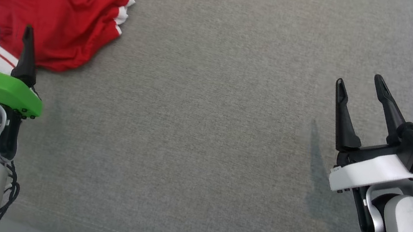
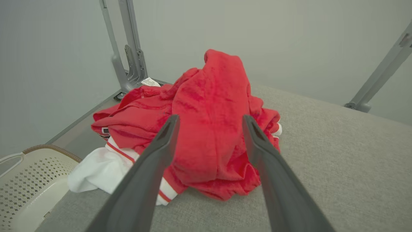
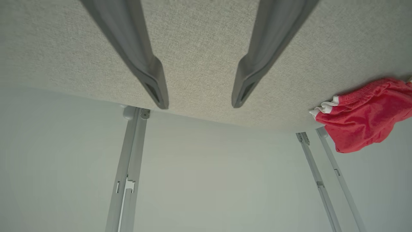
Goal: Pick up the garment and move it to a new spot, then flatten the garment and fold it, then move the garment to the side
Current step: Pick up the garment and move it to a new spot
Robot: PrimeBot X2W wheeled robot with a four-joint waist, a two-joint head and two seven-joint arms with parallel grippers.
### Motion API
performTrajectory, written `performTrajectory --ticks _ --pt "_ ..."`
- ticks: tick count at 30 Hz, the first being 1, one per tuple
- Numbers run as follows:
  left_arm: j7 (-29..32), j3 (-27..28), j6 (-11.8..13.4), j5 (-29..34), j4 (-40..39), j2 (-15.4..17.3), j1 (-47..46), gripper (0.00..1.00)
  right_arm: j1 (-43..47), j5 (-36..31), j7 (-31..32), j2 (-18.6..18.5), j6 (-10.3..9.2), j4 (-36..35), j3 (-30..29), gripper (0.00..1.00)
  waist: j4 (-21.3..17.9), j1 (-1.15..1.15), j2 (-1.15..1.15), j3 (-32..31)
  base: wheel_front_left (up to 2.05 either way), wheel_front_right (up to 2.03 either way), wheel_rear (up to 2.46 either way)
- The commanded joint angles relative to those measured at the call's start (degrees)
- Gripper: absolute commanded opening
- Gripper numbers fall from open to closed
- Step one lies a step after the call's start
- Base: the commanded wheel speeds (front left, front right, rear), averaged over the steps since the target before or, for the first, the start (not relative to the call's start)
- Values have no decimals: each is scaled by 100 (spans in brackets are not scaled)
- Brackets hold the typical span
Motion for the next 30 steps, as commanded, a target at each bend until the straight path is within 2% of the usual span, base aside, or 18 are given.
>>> performTrajectory --ticks 1,4,8,9,10,11,12,16,20,24,30 --pt "90 18 -72 -64 236 81 -180 100 -75 -52 -16 -12 0 -22 -11 100 -570 0 0 581 0 0 0" --pt "306 1 -158 -196 801 167 -394 100 -108 -45 -51 4 0 -10 -17 100 -658 0 0 672 0 0 0" --pt "239 55 -199 -270 1360 276 -582 100 -105 -53 -109 35 0 31 -27 100 -713 0 0 706 0 0 0" --pt "144 78 -195 -268 1449 292 -616 87 -96 -57 -114 39 0 44 -33 100 -715 0 0 699 0 0 0" --pt "67 94 -201 -282 1522 301 -650 48 -79 -58 -117 45 0 56 -47 100 -710 0 0 688 0 0 0" --pt "-3 111 -221 -315 1588 293 -673 20 -59 -65 -125 52 0 70 -63 100 -701 0 0 673 0 0 0" --pt "-50 100 -228 -284 1657 305 -680 0 -36 -73 -137 61 0 87 -78 100 -687 0 0 650 0 0 0" --pt "-314 112 -217 -199 1724 375 -657 0 44 -87 -166 105 0 148 -110 100 -637 0 0 504 0 0 0" --pt "-447 161 -123 -85 1401 419 -473 0 120 -46 -219 139 0 224 -148 100 -597 0 0 288 0 0 0" --pt "-494 265 19 93 659 466 -207 0 196 -35 -279 193 0 276 -205 100 -590 0 0 49 0 0 0" --pt "-481 428 376 383 -975 420 622 0 339 -24 -396 273 0 354 -270 100 -685 0 0 -357 0 0 0"
